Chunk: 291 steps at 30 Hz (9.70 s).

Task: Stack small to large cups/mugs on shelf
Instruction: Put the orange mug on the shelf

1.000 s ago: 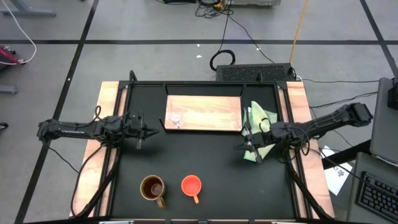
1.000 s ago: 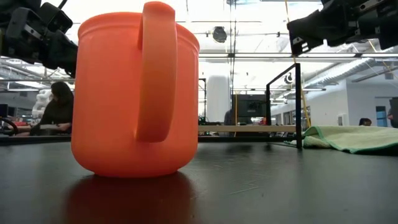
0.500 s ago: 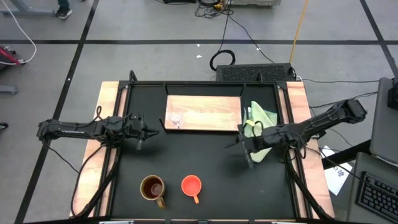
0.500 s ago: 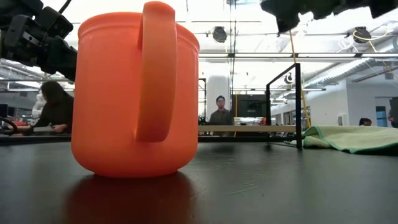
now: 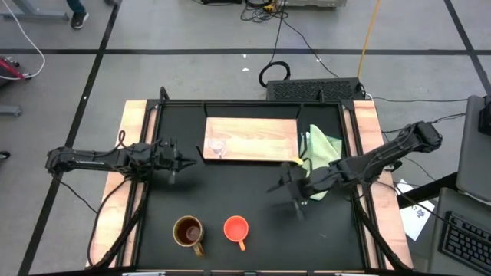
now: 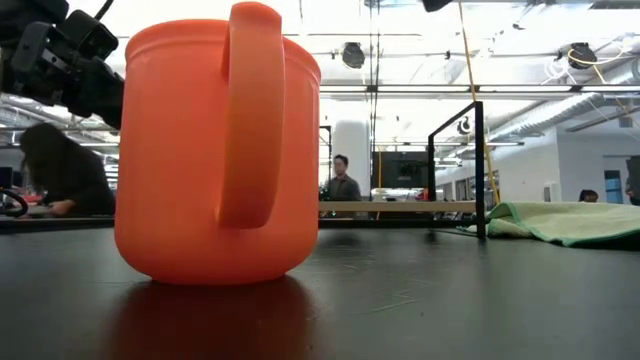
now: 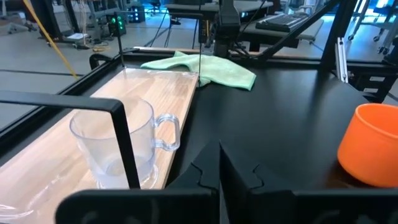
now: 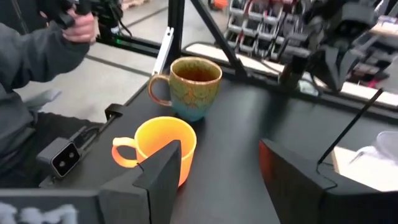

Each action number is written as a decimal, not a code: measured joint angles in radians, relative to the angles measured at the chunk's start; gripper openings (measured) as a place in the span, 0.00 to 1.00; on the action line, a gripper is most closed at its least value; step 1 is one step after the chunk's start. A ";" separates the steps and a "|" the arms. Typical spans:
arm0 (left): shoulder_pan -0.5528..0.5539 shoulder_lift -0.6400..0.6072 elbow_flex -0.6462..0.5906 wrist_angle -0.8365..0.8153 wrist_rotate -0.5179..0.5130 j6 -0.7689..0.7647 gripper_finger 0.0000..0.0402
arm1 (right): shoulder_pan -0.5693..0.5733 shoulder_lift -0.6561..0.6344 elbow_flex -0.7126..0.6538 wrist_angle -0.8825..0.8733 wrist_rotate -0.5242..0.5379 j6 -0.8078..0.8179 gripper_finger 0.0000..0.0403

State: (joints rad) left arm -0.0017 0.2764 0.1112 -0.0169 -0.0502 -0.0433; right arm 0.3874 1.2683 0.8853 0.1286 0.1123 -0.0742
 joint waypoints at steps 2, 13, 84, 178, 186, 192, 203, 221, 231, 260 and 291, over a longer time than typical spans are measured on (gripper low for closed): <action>0.000 0.000 0.000 0.014 0.000 0.000 0.01 | -0.006 0.039 0.025 -0.007 0.000 0.010 0.51; 0.000 0.000 0.000 0.030 0.001 -0.027 0.08 | -0.027 0.248 0.191 -0.122 -0.011 0.034 0.57; 0.000 0.000 0.000 0.044 0.148 -0.038 0.07 | -0.021 0.240 0.217 -0.074 -0.197 -0.146 0.32; -0.419 1.190 0.902 -0.174 0.072 -0.045 0.22 | -0.060 -0.409 -0.864 0.861 0.048 -0.052 0.00; -0.405 1.335 1.074 -0.382 0.075 -0.117 0.49 | -0.060 -0.410 -0.864 0.861 0.048 -0.050 0.00; -0.385 1.418 1.185 -0.515 0.092 -0.127 0.61 | -0.060 -0.410 -0.864 0.861 0.048 -0.045 0.00; -0.350 1.491 1.207 -0.528 0.179 -0.160 0.64 | -0.060 -0.409 -0.865 0.855 0.047 -0.045 0.00; -0.346 1.538 1.208 -0.511 0.192 -0.145 0.64 | -0.060 -0.409 -0.864 0.854 0.047 -0.042 0.00; -0.346 1.570 1.206 -0.510 0.211 -0.125 0.54 | -0.060 -0.410 -0.864 0.853 0.043 -0.042 0.00; -0.346 1.568 1.206 -0.503 0.241 -0.051 0.02 | -0.059 -0.410 -0.864 0.854 0.043 -0.038 0.00; -0.287 1.202 1.013 -0.371 0.006 0.125 0.01 | -0.059 -0.408 -0.864 0.828 0.042 -0.024 0.00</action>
State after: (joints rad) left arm -0.2882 1.4786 1.1242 -0.3876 -0.0440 0.0822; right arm 0.3286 0.8607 0.0212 0.9563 0.1547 -0.0985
